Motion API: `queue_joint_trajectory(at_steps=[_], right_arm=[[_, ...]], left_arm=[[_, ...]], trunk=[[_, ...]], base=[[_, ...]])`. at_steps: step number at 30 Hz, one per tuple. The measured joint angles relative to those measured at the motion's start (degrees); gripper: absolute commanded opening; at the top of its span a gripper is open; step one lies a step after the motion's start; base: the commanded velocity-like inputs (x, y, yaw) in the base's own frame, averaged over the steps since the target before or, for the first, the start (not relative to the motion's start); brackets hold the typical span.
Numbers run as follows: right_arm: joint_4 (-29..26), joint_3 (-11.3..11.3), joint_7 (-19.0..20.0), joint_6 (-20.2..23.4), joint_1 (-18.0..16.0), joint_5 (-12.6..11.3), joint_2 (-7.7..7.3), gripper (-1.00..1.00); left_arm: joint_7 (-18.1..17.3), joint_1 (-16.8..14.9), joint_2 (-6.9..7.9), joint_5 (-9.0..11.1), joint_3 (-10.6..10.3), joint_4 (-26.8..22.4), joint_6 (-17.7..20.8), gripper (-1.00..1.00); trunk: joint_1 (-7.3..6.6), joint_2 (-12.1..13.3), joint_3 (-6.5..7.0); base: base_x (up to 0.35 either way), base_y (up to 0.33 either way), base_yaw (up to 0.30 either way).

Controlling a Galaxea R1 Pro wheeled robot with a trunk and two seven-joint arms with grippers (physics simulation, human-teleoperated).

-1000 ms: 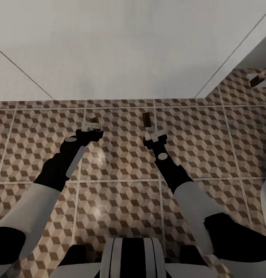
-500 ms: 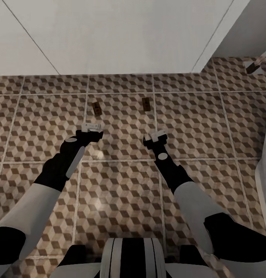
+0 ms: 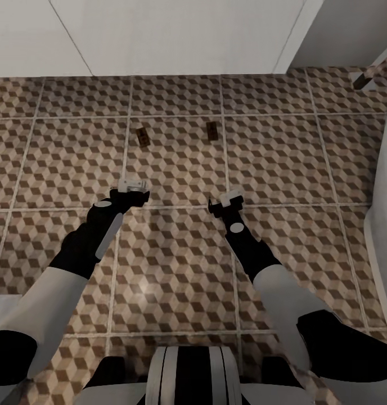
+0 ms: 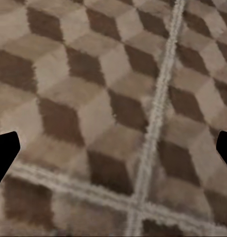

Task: Take the four mousetraps from the cabinet in the bathroom and place them on the bathroom floor. Make sure all four end up on the same floor surface, and ensure that at least two of them are either under or directly next to the same bathroom sink.

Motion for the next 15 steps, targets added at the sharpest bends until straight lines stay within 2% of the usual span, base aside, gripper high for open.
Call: queue_joint_trajectory(at_steps=[10, 15], right_arm=[[-0.1, 0.0, 0.0, 0.0, 0.0, 0.0, -0.05, 1.00], [-0.1, 0.0, 0.0, 0.0, 0.0, 0.0, -0.04, 1.00]], left_arm=[[0.0, 0.0, 0.01, 0.0, 0.0, 0.0, 0.0, 1.00], [0.0, 0.0, 0.02, 0.0, 0.0, -0.2, 0.0, 1.00]], trunk=[[0.00, 0.0, 0.00], [-0.02, 0.0, 0.00]], base=[[-0.334, 0.000, 0.000], [-0.204, 0.000, 0.000]])
